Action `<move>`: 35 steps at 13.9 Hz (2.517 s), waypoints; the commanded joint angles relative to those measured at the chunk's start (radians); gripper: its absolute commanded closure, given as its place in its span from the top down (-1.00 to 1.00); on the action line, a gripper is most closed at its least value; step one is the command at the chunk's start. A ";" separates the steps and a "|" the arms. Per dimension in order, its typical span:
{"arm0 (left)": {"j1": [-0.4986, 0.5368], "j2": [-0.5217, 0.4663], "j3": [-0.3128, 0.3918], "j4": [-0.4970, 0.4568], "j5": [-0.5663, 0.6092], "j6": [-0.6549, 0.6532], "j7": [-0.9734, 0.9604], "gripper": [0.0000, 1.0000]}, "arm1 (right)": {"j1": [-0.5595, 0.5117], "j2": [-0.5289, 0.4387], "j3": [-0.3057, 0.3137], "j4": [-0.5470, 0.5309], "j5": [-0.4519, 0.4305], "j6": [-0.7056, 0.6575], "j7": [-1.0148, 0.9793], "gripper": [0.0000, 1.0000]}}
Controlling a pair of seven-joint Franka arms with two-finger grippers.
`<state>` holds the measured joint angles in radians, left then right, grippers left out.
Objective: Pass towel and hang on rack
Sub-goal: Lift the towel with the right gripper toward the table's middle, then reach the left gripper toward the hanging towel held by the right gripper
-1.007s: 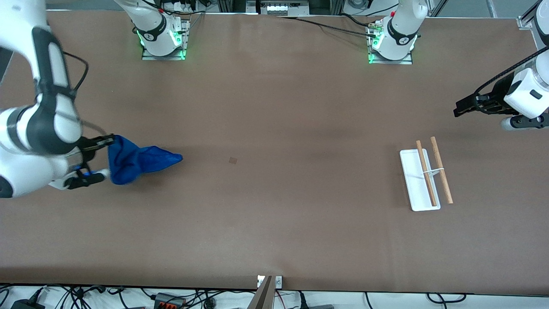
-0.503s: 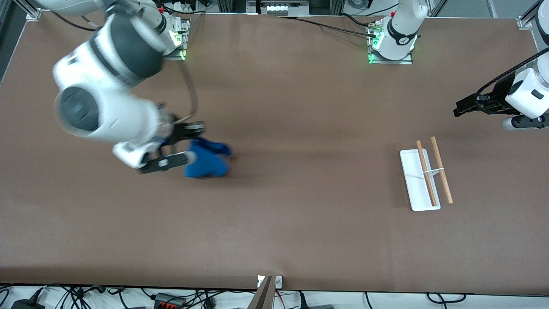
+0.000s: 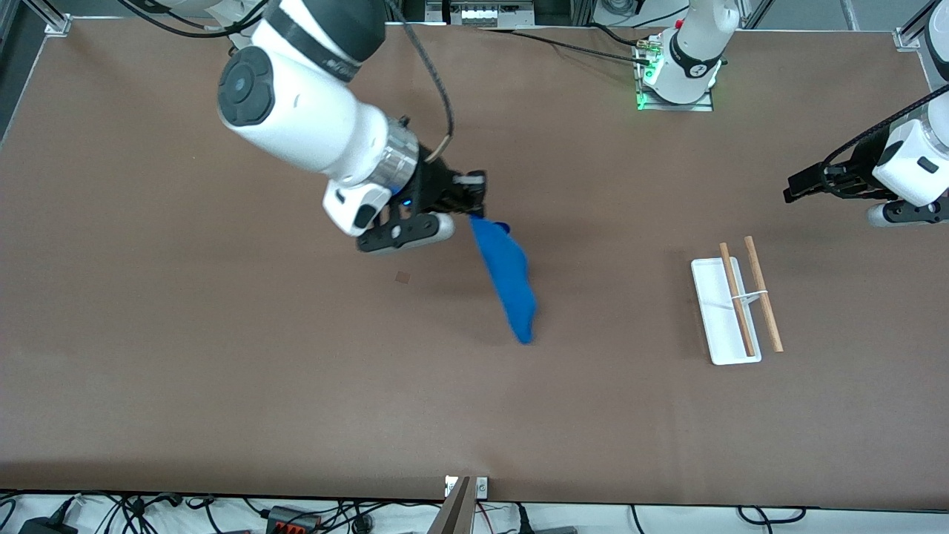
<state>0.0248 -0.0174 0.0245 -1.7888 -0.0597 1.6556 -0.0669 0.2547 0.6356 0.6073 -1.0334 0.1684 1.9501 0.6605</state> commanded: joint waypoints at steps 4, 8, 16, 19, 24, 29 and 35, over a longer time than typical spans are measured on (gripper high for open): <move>0.082 0.077 -0.003 0.038 -0.037 -0.025 0.223 1.00 | 0.060 0.012 0.031 0.024 0.056 0.171 0.030 -1.00; 0.092 0.169 -0.003 0.088 -0.128 -0.027 0.422 1.00 | 0.080 0.013 0.029 0.021 0.069 0.204 0.033 -1.00; 0.113 0.313 -0.014 0.072 -0.310 0.124 0.951 1.00 | 0.092 0.013 0.028 0.016 0.066 0.217 0.031 -1.00; 0.103 0.376 -0.015 0.072 -0.400 0.171 1.207 1.00 | 0.090 0.013 0.028 0.016 0.065 0.217 0.031 -1.00; 0.089 0.407 -0.101 0.033 -0.491 0.301 1.346 1.00 | 0.094 0.016 0.028 0.015 0.068 0.236 0.031 -1.00; 0.087 0.424 -0.163 -0.009 -0.546 0.385 1.351 1.00 | 0.098 0.016 0.028 0.015 0.065 0.236 0.031 -1.00; 0.058 0.448 -0.276 -0.009 -0.585 0.432 1.348 1.00 | 0.098 0.016 0.028 0.007 0.062 0.236 0.031 -1.00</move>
<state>0.0923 0.4291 -0.2213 -1.7894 -0.6148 2.0595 1.2515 0.3467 0.6467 0.6310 -1.0329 0.2221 2.1779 0.6783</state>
